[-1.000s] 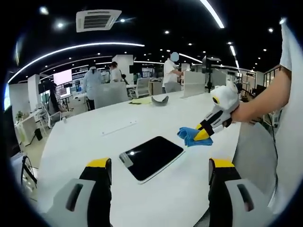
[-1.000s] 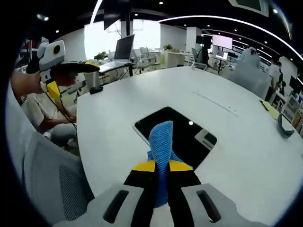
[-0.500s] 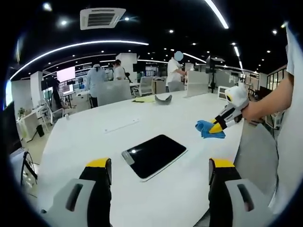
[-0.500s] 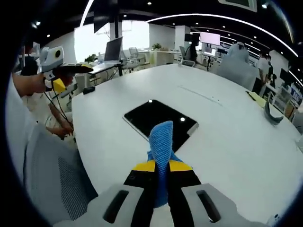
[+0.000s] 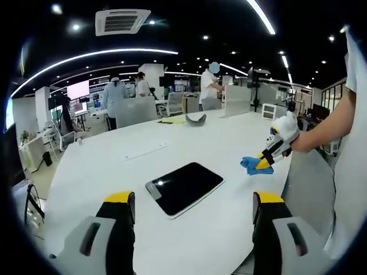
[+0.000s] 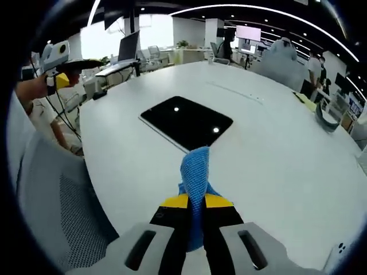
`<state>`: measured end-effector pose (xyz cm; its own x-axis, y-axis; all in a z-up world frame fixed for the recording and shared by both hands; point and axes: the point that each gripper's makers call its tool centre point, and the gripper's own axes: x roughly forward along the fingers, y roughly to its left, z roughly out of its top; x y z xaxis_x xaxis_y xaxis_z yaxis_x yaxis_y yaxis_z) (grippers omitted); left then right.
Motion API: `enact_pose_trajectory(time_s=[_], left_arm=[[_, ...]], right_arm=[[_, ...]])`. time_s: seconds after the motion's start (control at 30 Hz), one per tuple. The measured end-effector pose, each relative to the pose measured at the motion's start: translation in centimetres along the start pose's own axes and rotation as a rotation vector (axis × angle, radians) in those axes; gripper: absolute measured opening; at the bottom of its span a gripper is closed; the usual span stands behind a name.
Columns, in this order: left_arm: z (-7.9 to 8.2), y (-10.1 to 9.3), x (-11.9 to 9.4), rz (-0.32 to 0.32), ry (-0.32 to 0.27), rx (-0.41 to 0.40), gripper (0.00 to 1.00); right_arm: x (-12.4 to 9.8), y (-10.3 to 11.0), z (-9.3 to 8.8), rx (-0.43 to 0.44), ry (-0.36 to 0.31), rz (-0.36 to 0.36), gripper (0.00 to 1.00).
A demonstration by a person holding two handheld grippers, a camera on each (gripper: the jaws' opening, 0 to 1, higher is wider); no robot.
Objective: Wipe the mirror surface with the cleaning cloth until all visible marks leave the cleaned area.
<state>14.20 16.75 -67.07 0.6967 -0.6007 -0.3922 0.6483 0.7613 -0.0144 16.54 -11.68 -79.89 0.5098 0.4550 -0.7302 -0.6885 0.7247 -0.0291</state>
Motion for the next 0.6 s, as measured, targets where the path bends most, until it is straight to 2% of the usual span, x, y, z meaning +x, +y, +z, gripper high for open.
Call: enact_pose_trajectory(time_s=[0.6], left_arm=[[-0.2,-0.1,-0.1,0.001,0.003,-0.008,0.84]], right_arm=[[1.8,0.2,-2.8,-0.003,0.08,0.021,0.03]])
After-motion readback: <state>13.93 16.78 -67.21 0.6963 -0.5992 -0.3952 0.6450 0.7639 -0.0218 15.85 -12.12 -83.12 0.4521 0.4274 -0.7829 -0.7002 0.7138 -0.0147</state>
